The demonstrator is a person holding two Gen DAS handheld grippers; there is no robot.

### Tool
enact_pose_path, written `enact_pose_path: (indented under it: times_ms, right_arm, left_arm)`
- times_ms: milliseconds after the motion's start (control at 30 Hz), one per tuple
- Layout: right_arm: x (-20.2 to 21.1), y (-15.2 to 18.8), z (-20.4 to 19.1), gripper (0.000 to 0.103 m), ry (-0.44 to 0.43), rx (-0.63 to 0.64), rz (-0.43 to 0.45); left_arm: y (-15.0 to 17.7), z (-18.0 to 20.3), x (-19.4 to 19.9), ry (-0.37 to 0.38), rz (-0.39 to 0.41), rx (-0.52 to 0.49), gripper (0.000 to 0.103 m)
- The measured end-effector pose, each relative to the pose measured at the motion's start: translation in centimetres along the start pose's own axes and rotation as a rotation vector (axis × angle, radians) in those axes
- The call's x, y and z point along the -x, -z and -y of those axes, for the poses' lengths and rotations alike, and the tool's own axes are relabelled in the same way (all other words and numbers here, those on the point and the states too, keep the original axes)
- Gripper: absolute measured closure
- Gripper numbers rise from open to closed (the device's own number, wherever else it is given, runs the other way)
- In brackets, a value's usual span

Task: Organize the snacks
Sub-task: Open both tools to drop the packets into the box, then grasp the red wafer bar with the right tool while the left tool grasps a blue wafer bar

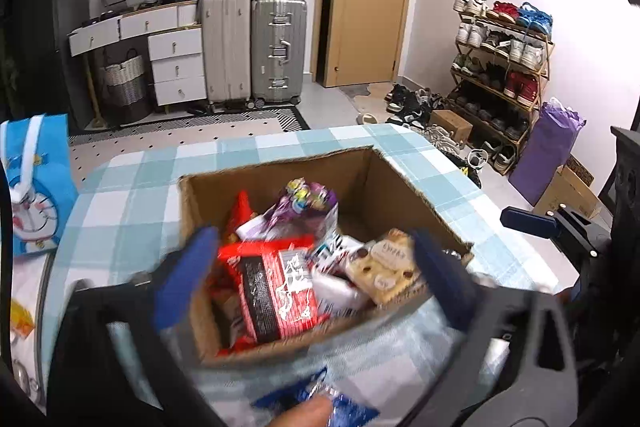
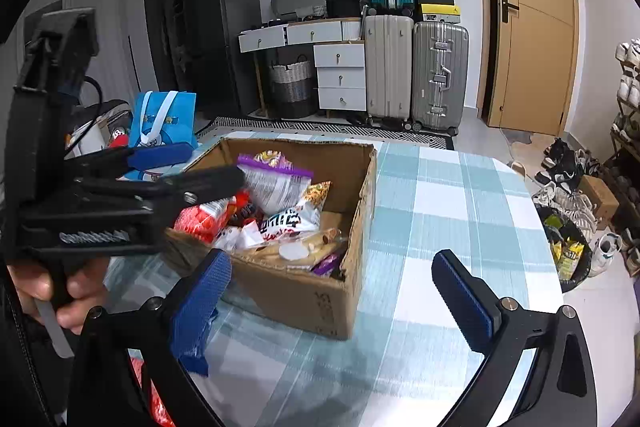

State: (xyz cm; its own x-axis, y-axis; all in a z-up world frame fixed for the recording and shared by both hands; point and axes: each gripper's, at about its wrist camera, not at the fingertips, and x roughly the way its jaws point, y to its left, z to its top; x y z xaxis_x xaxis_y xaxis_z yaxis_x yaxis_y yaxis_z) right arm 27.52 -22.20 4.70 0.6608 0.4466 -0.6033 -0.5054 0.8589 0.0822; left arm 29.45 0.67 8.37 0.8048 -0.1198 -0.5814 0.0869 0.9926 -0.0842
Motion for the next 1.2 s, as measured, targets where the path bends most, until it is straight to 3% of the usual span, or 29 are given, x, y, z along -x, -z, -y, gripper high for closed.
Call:
enact_pose_path:
  times_ms: [333,667,1200]
  right_arm:
    - [1.8,2.3,-1.1,0.000,-0.052,-0.048,-0.015]
    - [2.1,5.8,-3.4,0.000,-0.075,-0.043,-0.108]
    - [-0.2,8.8,-7.9,0.000,-0.166,0.020,-0.208]
  left_arm:
    - [6.2,-3.0,6.9,-0.065,-0.011,0.065,0.001]
    - [11.9,-4.0,11.6,-0.120,-0.032,0.068,0.001]
    - [14.2,-4.4,10.9,-0.140,-0.103,0.088,0.001]
